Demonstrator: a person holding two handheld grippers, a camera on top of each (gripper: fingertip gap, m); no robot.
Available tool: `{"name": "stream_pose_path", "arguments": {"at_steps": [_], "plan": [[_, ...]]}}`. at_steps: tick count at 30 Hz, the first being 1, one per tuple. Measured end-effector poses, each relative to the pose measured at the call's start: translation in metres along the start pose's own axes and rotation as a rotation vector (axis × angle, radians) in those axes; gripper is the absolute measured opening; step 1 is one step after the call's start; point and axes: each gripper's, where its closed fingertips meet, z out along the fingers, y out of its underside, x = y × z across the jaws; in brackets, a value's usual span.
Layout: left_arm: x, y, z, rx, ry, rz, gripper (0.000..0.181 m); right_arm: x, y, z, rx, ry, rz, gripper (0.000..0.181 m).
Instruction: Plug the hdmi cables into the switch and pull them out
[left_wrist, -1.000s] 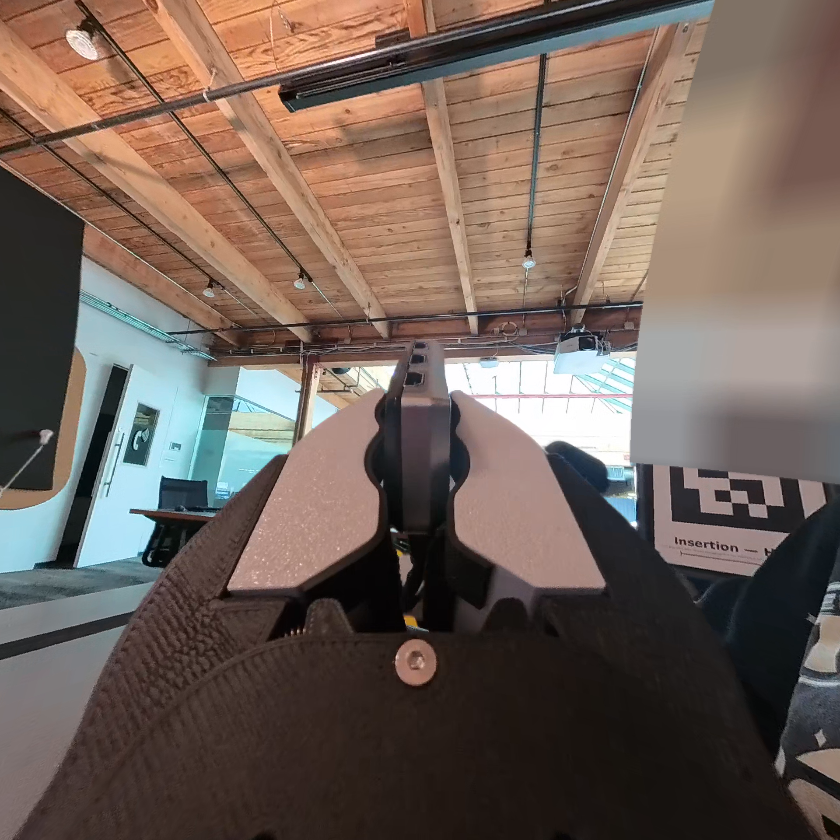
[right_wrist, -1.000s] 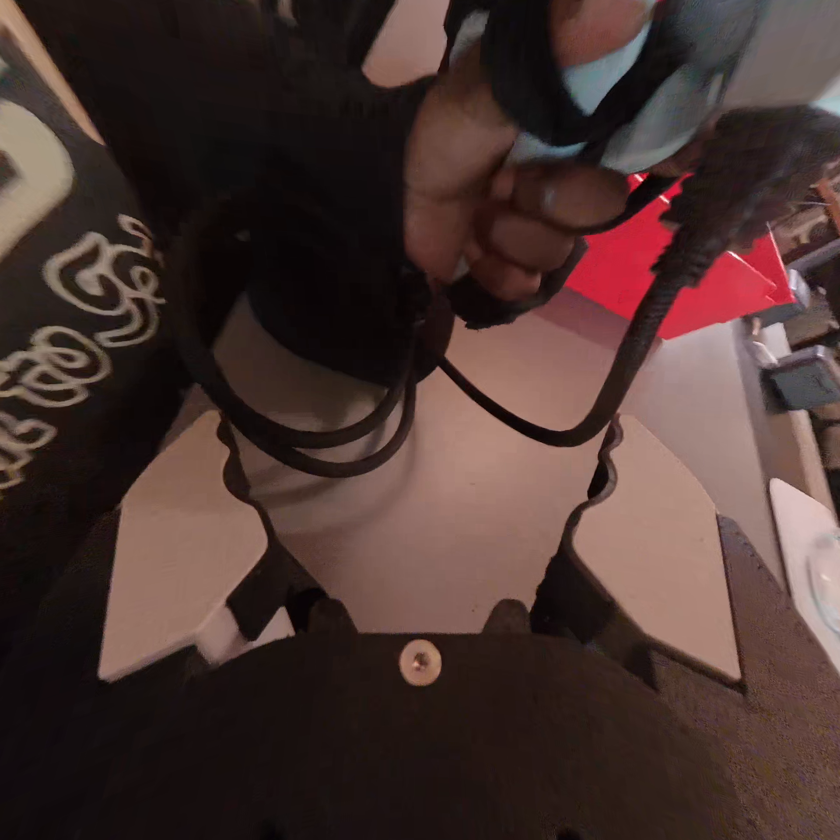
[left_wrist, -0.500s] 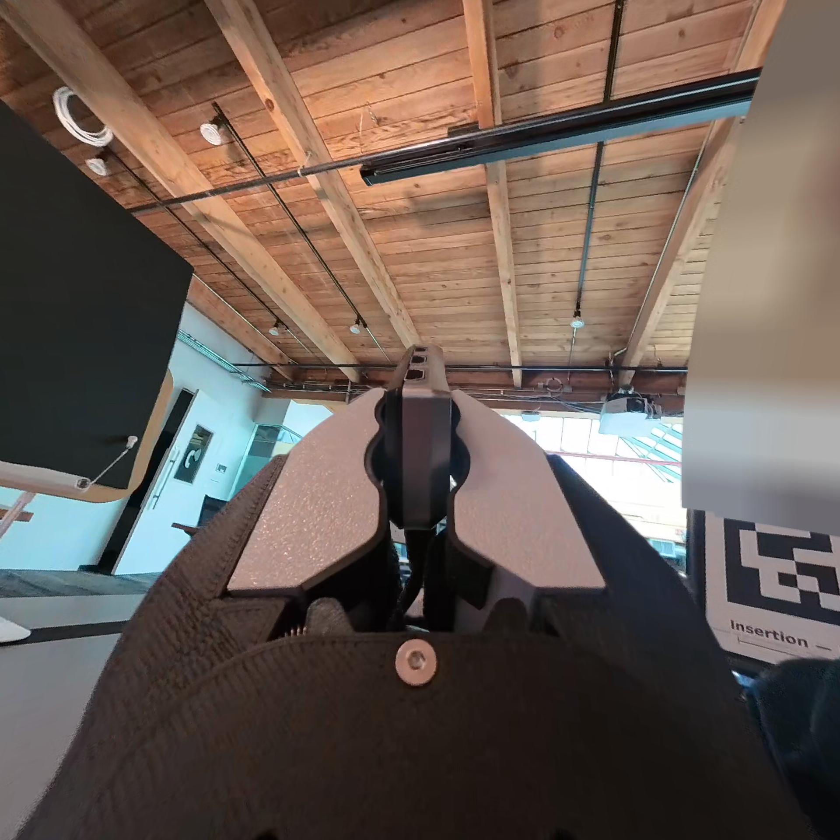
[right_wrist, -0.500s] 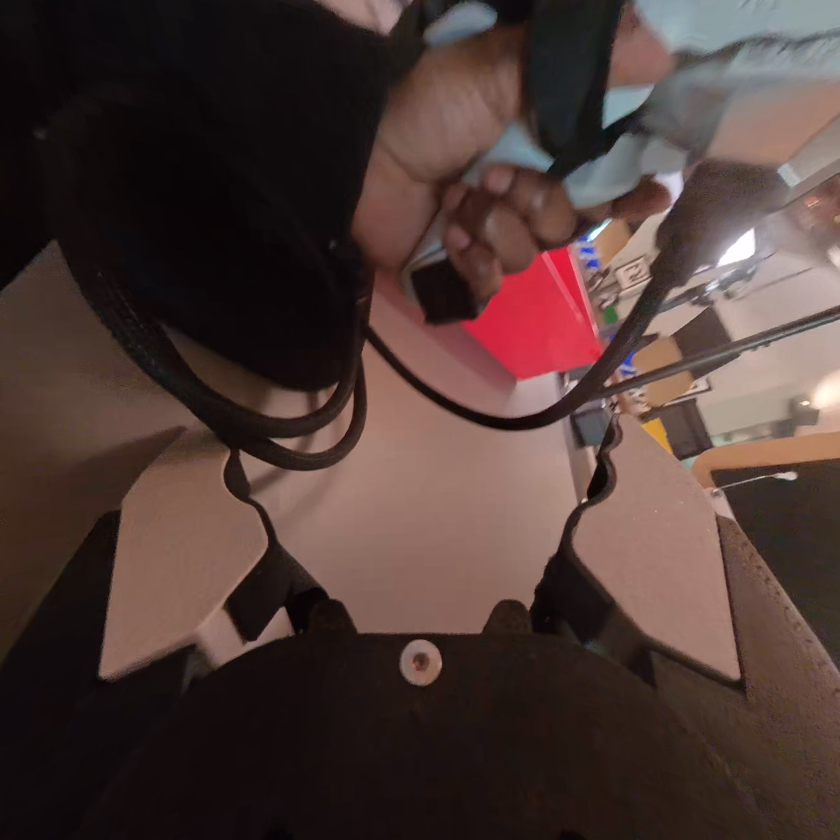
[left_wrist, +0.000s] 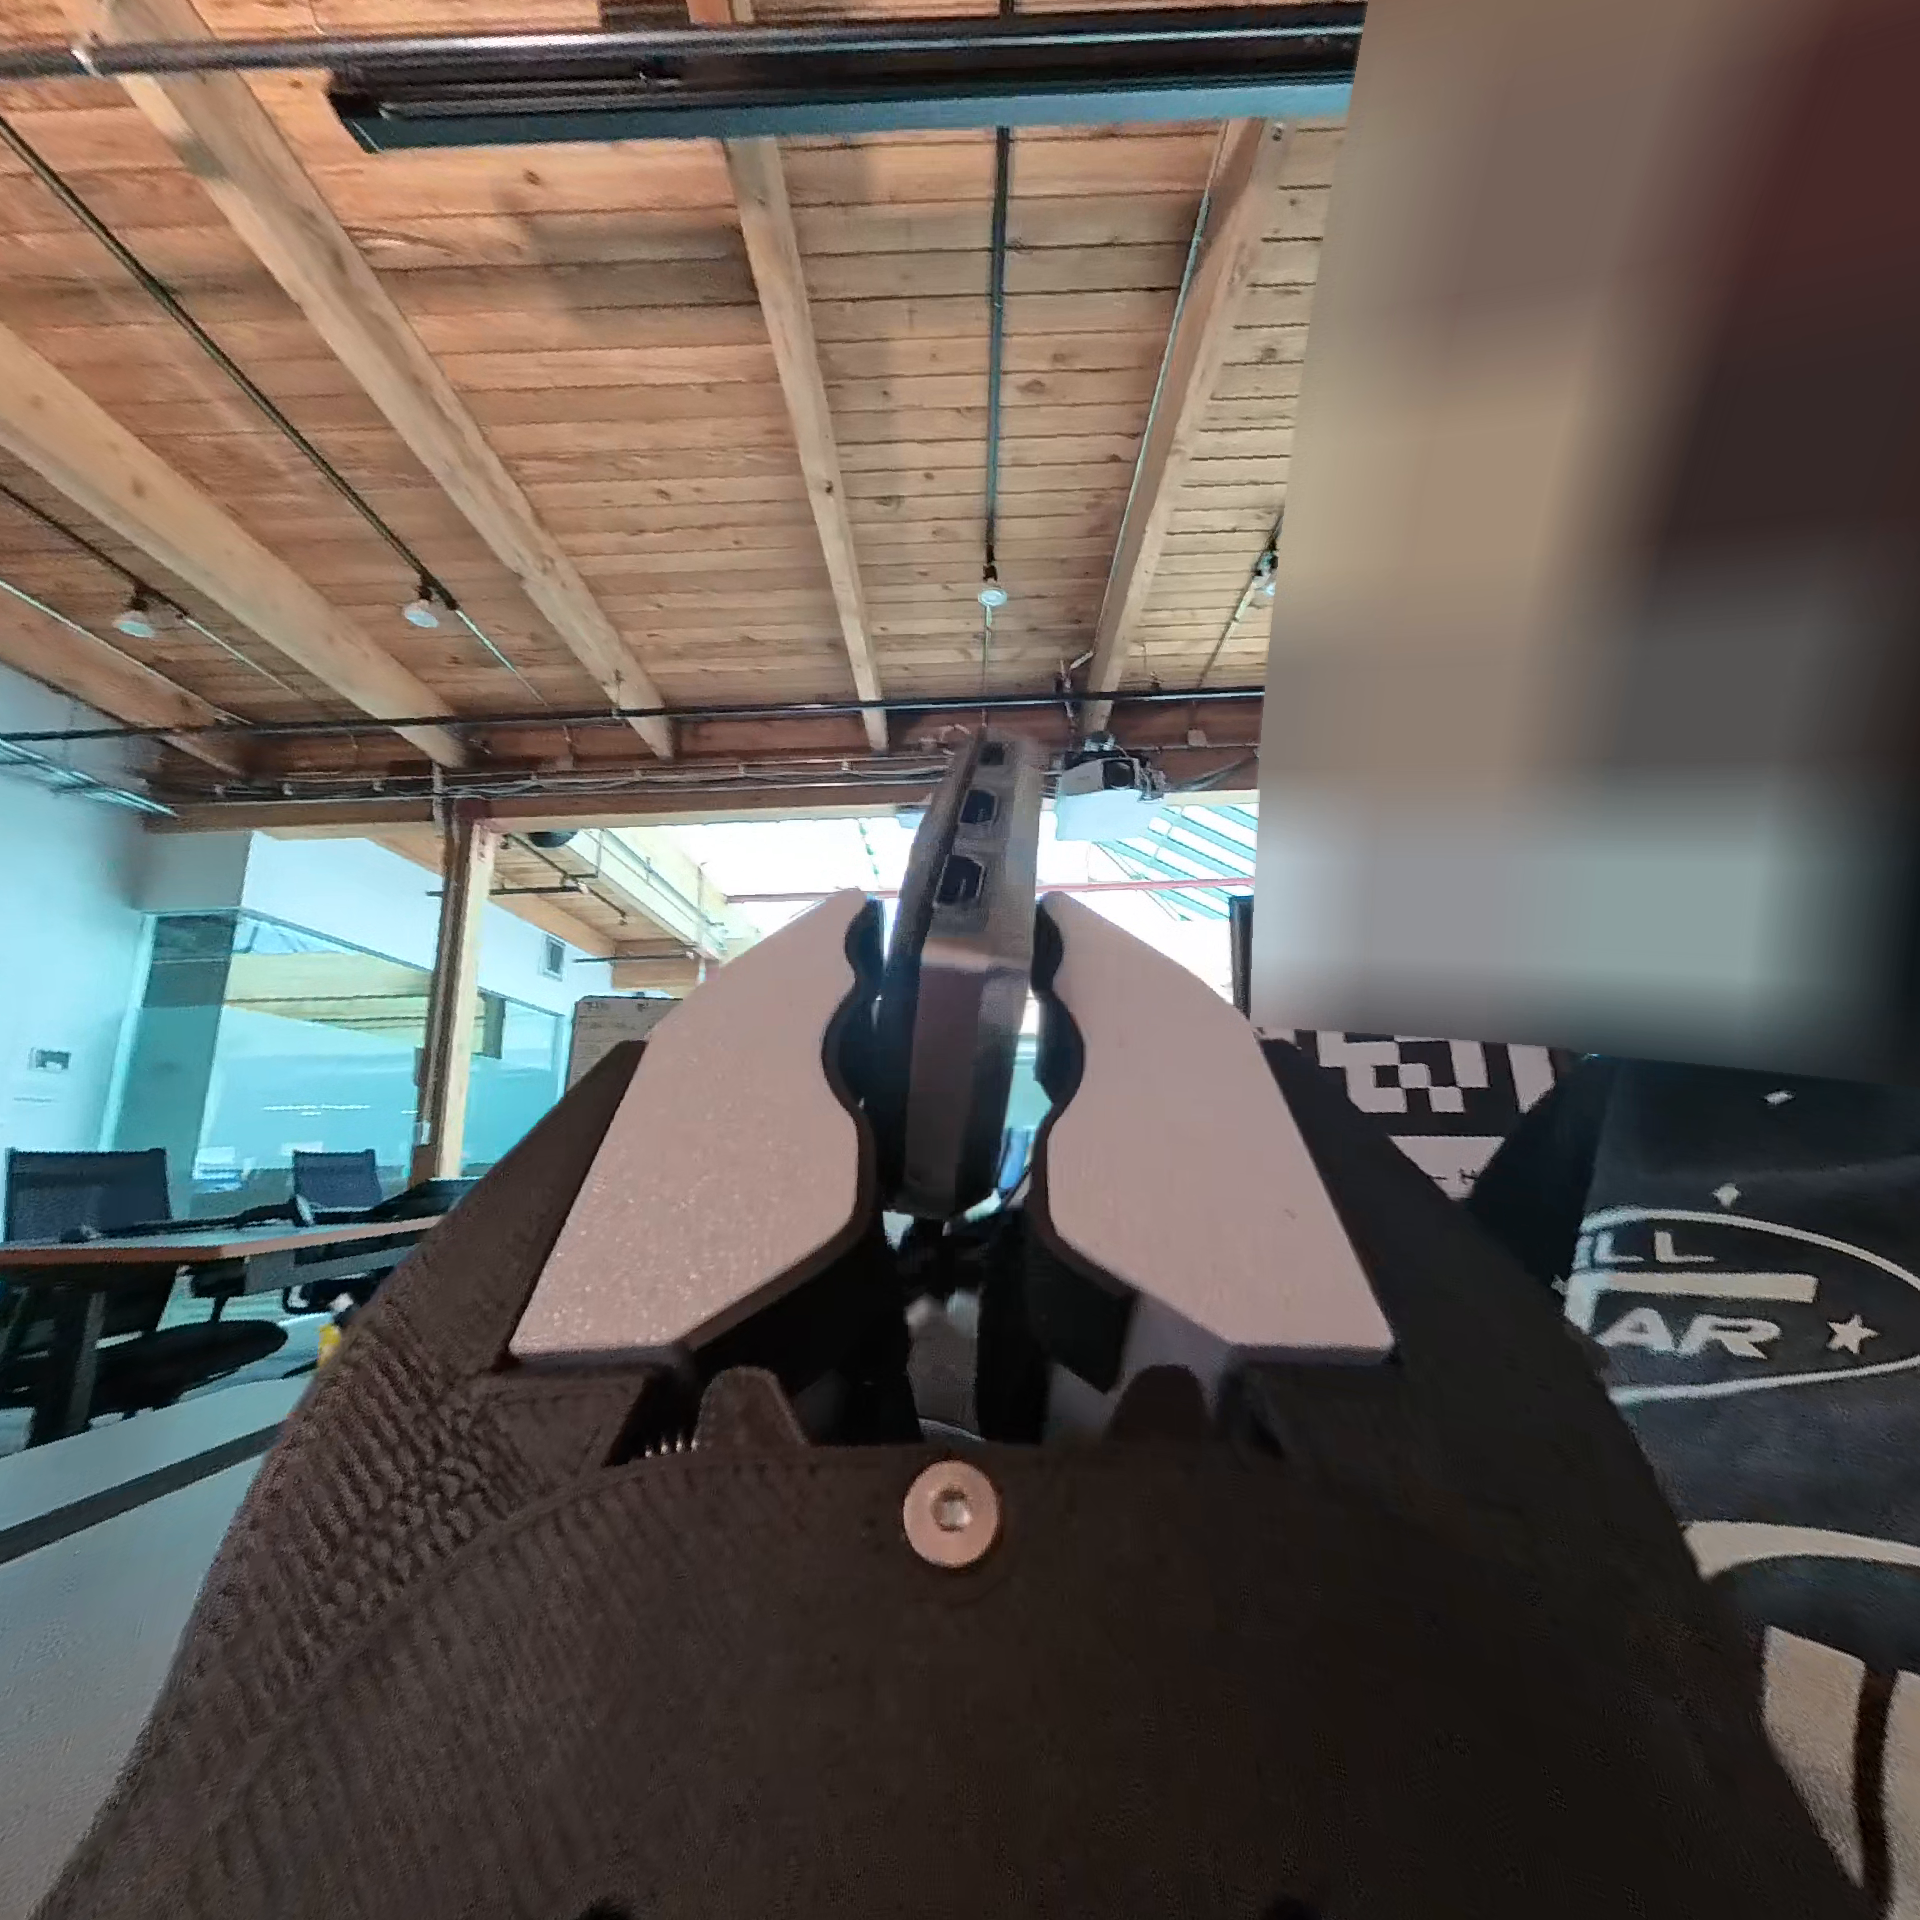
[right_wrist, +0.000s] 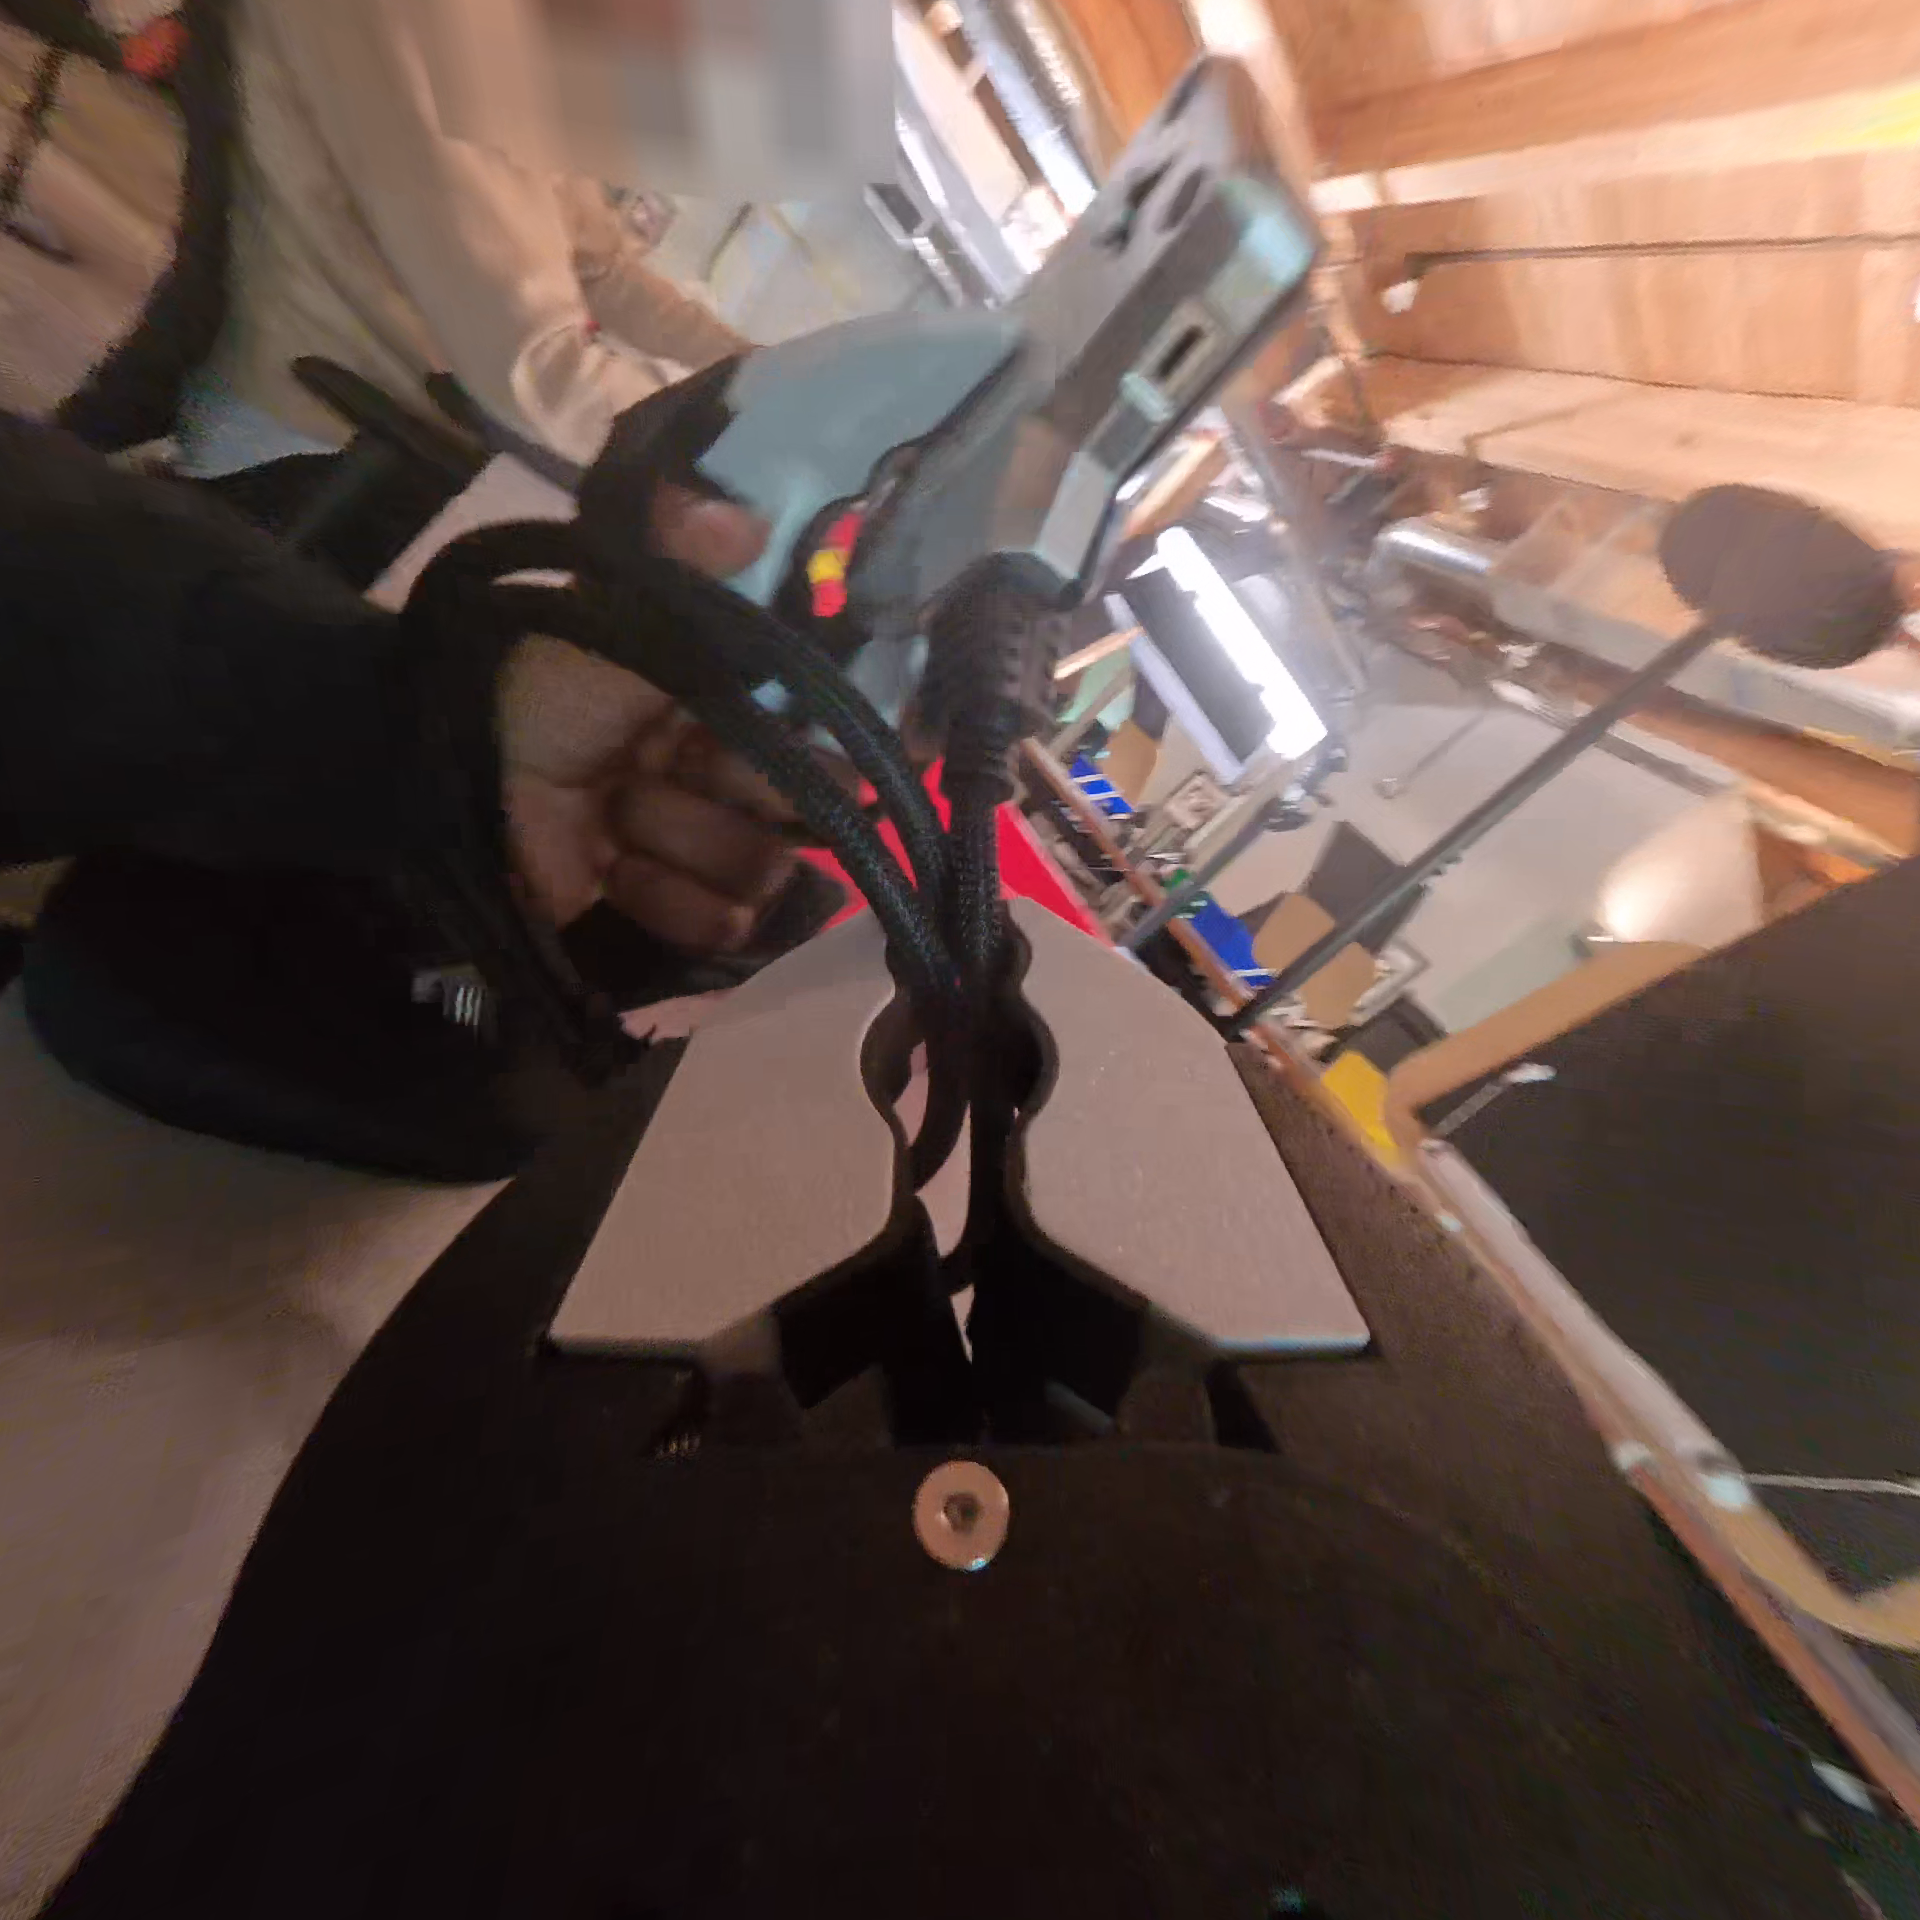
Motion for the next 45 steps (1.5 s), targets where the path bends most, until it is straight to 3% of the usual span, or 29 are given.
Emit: {"name": "stream_pose_path", "arguments": {"at_steps": [6,11,14,16,19,23,26,30,32,35,40,43,45], "plan": [[-0.020,-0.003,-0.006,0.013,-0.159,0.071,0.038,0.064,-0.021,-0.027,-0.100,0.269,-0.313,0.013],[-0.038,-0.015,-0.018,0.079,-0.280,0.053,0.037,0.160,-0.049,-0.073,-0.190,0.524,-0.393,0.011],[-0.046,-0.011,-0.021,0.066,-0.319,0.015,0.035,0.219,-0.051,-0.109,-0.293,0.655,-0.393,0.009],[-0.049,-0.008,-0.021,0.055,-0.331,-0.007,0.035,0.249,-0.039,-0.133,-0.352,0.708,-0.384,0.008],[-0.049,-0.007,-0.021,0.049,-0.333,-0.011,0.035,0.274,0.011,-0.173,-0.600,0.749,-0.411,0.008],[-0.051,-0.003,-0.020,0.024,-0.340,-0.022,0.034,0.281,0.090,-0.234,-0.957,0.825,-0.294,0.008],[-0.053,0.000,-0.021,0.011,-0.351,-0.037,0.034,0.272,0.139,-0.268,-1.123,0.834,-0.178,0.008],[-0.053,0.000,-0.021,0.013,-0.349,-0.046,0.033,0.257,0.181,-0.304,-1.281,0.807,-0.070,0.009],[-0.053,0.000,-0.021,0.013,-0.348,-0.044,0.032,0.258,0.186,-0.309,-1.288,0.789,-0.115,0.009],[-0.053,0.001,-0.020,0.008,-0.349,-0.041,0.032,0.252,0.196,-0.325,-1.439,0.715,-0.218,0.010],[-0.052,0.001,-0.020,0.007,-0.345,-0.047,0.032,0.256,0.195,-0.324,-1.449,0.708,-0.321,0.010],[-0.051,0.002,-0.020,0.005,-0.340,-0.051,0.032,0.251,0.194,-0.323,-1.437,0.699,-0.277,0.016],[-0.051,0.003,-0.019,0.000,-0.339,-0.051,0.032,0.241,0.194,-0.324,-1.433,0.663,-0.164,0.033]]}}
